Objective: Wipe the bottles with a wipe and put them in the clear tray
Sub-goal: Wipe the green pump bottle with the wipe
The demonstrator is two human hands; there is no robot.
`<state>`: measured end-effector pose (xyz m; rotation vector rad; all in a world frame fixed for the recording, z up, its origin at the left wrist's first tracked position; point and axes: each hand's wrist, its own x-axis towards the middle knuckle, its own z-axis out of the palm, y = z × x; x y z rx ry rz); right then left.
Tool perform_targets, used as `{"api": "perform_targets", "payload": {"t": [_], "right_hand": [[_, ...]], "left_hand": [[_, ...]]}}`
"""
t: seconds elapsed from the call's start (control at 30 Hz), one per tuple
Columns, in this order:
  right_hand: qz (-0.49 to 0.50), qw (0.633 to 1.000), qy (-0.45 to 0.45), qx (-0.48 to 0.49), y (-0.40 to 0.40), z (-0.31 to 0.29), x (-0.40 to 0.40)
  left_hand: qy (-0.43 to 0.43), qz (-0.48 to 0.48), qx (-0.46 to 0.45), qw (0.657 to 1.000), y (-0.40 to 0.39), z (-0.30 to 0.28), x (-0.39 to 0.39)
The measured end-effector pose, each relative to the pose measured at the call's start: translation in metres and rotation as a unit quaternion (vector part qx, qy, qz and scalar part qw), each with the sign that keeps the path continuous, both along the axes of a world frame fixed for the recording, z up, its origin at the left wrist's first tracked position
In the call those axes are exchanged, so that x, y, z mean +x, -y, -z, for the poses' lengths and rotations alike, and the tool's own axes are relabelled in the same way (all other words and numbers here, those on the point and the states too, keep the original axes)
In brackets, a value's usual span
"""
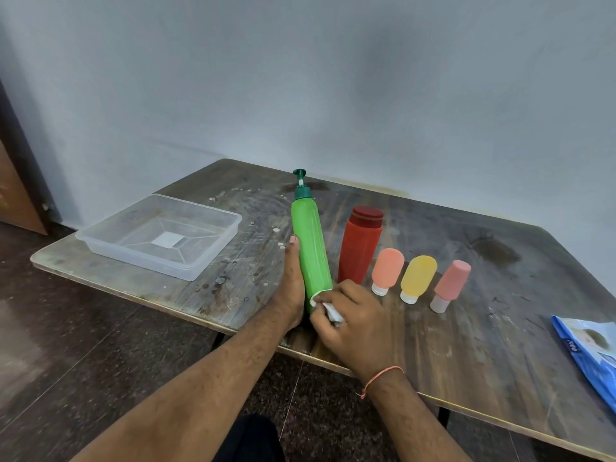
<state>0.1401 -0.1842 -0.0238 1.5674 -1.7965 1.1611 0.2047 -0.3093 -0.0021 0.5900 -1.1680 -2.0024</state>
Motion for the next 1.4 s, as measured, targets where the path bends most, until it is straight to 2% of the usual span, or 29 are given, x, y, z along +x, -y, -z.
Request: {"api": "perform_targets", "payload": {"t": [0.1,0.27,0.43,0.6,0.73,0.97,1.13,1.3,1.4], "right_hand": [[0.016,1.0,0.003,-0.007,0.0024,-0.0003,-0.0026],[-0.019,1.0,0.0,0.0,0.0011,-0.0002,-0.0015],[0.012,1.0,0.01,-0.006,0.0036,-0.0003,-0.0046],[-0.026,0.999,-0.014,0.014,0.0034,-0.0005,0.0005],[0.005,1.0,0.005,0.001,0.0039,0.0003,-0.0034],[-0.039,0.999,0.025,0.0,0.0034,-0.0006,-0.0026],[0.005,1.0,0.012,-0.005,0.0027,-0.0008,-0.0024],[-0.031,0.999,0.025,0.006,0.0014,-0.003,-0.003],[-0.014,1.0,0.013,-0.01,0.0013,-0.0022,-0.0001]], "left_hand": [[0.005,-0.004,-0.01,1.0,0.0003,-0.0002,0.0008],[0.005,0.0,-0.014,1.0,-0.0006,-0.0013,0.0015],[0.012,0.003,-0.01,1.0,-0.0009,-0.0014,0.0009],[0.009,0.002,-0.006,1.0,-0.0007,-0.0014,0.0018],[0.004,-0.003,0.0,1.0,0.0008,-0.0002,0.0004],[-0.047,0.04,0.027,0.998,0.0057,0.0049,-0.0017],[-0.054,0.055,0.026,0.997,0.0051,0.0057,-0.0018],[-0.063,0.055,0.026,0.996,0.0045,0.0038,-0.0017],[-0.063,0.058,0.033,0.996,0.0046,0.0043,-0.0024]]}}
